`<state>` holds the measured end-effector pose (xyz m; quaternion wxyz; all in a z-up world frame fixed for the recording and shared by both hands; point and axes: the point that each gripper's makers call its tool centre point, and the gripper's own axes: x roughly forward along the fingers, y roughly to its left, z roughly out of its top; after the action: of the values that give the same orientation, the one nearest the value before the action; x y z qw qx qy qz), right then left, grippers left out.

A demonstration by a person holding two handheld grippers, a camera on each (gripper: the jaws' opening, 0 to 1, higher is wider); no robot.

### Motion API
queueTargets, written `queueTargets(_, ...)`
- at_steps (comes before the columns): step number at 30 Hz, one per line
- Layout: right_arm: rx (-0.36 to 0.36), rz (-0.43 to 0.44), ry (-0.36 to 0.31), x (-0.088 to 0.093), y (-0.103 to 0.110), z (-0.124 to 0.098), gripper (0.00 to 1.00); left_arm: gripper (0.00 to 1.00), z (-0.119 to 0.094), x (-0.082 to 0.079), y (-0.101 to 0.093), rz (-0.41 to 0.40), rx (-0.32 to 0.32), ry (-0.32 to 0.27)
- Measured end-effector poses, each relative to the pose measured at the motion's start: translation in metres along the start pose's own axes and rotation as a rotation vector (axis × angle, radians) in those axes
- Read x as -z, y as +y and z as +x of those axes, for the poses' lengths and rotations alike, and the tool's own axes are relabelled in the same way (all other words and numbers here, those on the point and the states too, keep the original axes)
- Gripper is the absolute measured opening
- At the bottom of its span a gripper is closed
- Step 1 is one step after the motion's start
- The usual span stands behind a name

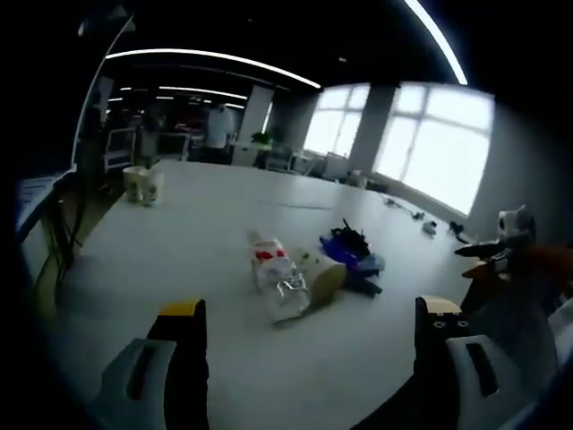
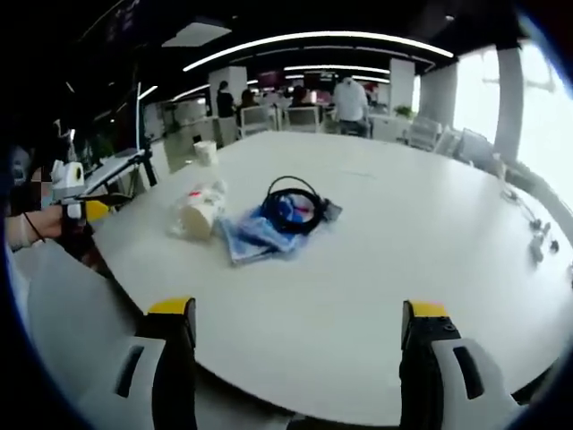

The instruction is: Arrange the tabletop items into an orderly group along one side of the table until the central work area is clear of visible clutter.

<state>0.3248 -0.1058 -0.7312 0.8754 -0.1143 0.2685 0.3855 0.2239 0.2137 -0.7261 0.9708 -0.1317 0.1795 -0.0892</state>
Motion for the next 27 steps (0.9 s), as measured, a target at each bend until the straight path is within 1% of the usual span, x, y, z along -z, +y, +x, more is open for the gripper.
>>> queueTargets(1,-0.011,-0.014,-0.001,-0.004,0.002,0.002,0.92,0.94,0.000,0.000,0.000,0.004,-0.002,0.000)
queueTargets(3,-0.054,-0.082,-0.011,-0.019,0.010,0.009,0.90,0.93,0.002,-0.001,-0.001,0.017,-0.007,-0.006)
queueTargets(5,-0.090,-0.164,-0.050,-0.038,0.019,0.017,0.86,0.92,0.003,-0.003,-0.002,0.033,-0.010,-0.021)
queueTargets(6,-0.099,-0.182,-0.069,-0.045,0.023,0.021,0.84,0.93,0.004,-0.005,-0.003,0.044,-0.011,-0.035)
queueTargets(7,-0.116,-0.201,-0.085,-0.052,0.028,0.025,0.83,0.92,0.005,-0.005,-0.003,0.046,-0.010,-0.034)
queueTargets(8,-0.157,-0.228,-0.090,-0.058,0.037,0.030,0.81,0.91,0.007,-0.005,-0.004,0.049,-0.007,-0.032)
queueTargets(9,-0.176,-0.263,-0.088,-0.064,0.045,0.037,0.76,0.89,0.008,-0.004,-0.005,0.057,-0.001,-0.031)
queueTargets(10,-0.176,-0.295,-0.102,-0.071,0.049,0.042,0.72,0.87,0.010,-0.004,-0.006,0.067,0.004,-0.032)
queueTargets(11,-0.203,-0.339,-0.139,-0.081,0.059,0.051,0.68,0.85,0.011,-0.005,-0.007,0.080,0.011,-0.036)
queueTargets(12,-0.211,-0.361,-0.144,-0.084,0.064,0.055,0.63,0.83,0.012,-0.004,-0.008,0.082,0.014,-0.035)
queueTargets(13,-0.232,-0.381,-0.159,-0.088,0.071,0.061,0.59,0.81,0.014,-0.004,-0.008,0.083,0.017,-0.033)
queueTargets(14,-0.264,-0.413,-0.165,-0.091,0.082,0.069,0.57,0.82,0.017,-0.002,-0.008,0.081,0.020,-0.019)
queueTargets(15,-0.267,-0.435,-0.155,-0.091,0.085,0.074,0.55,0.82,0.018,-0.001,-0.008,0.083,0.024,-0.011)
queueTargets(16,-0.276,-0.478,-0.161,-0.093,0.092,0.083,0.52,0.80,0.019,-0.003,-0.009,0.098,0.030,-0.017)
queueTargets(17,-0.288,-0.503,-0.169,-0.094,0.097,0.088,0.49,0.80,0.020,-0.004,-0.009,0.108,0.034,-0.022)
queueTargets(18,-0.319,-0.534,-0.172,-0.093,0.106,0.096,0.44,0.79,0.022,-0.004,-0.010,0.115,0.039,-0.017)
queueTargets(19,-0.349,-0.550,-0.162,-0.090,0.112,0.099,0.39,0.79,0.023,-0.004,-0.010,0.115,0.041,-0.009)
queueTargets(20,-0.362,-0.564,-0.159,-0.089,0.116,0.103,0.35,0.78,0.024,-0.003,-0.010,0.118,0.045,0.000)
queueTargets(21,-0.374,-0.604,-0.145,-0.086,0.120,0.110,0.33,0.78,0.025,-0.003,-0.009,0.125,0.046,0.000)
queueTargets(22,-0.359,-0.654,-0.151,-0.086,0.121,0.117,0.31,0.78,0.025,-0.004,-0.009,0.129,0.047,-0.003)
queueTargets(23,-0.357,-0.672,-0.161,-0.086,0.123,0.122,0.28,0.78,0.025,-0.005,-0.008,0.126,0.048,-0.002)
queueTargets(25,-0.366,-0.682,-0.148,-0.083,0.129,0.133,0.24,0.79,0.026,-0.003,-0.006,0.125,0.046,0.004)
queueTargets(27,-0.368,-0.747,-0.148,-0.082,0.134,0.143,0.21,0.79,0.026,-0.003,-0.004,0.121,0.041,0.006)
